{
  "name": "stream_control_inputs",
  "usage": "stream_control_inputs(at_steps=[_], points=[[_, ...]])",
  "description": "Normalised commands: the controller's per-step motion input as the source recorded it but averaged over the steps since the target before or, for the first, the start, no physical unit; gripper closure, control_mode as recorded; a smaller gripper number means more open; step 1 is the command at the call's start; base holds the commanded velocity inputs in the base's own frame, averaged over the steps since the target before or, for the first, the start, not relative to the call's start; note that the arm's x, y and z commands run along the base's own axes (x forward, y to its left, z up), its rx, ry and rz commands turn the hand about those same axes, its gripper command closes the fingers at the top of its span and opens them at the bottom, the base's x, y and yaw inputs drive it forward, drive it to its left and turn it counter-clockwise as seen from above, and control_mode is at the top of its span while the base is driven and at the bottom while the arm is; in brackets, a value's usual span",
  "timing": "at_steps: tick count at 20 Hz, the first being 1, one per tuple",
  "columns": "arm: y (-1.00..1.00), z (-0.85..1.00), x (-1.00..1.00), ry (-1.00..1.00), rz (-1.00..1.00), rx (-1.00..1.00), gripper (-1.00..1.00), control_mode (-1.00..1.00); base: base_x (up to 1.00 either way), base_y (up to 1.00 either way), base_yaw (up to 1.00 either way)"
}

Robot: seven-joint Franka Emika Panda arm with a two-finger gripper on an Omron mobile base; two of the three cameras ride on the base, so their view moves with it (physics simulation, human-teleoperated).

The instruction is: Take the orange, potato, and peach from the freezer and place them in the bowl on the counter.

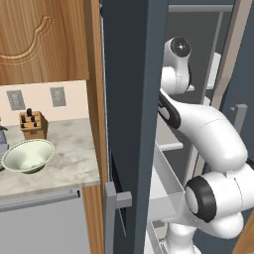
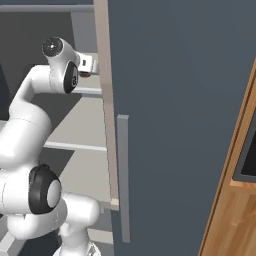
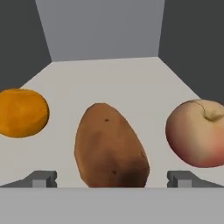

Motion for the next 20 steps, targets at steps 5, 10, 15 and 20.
stream_control_inputs(at_steps=[5,10,15,20], points=[[0.00,-0.18,0.31,0.04,0.00,0.00,-1.00,-1.00,0.00,0.00,0.00],[0.00,-0.14,0.37,0.01,0.00,0.00,-1.00,-1.00,0.00,0.00,0.00],[0.00,-0.04,0.17,0.00,0.00,0.00,1.00,-1.00,0.00,0.00,0.00],[0.00,0.00,-0.03,0.00,0.00,0.00,1.00,-1.00,0.00,0.00,0.00]])
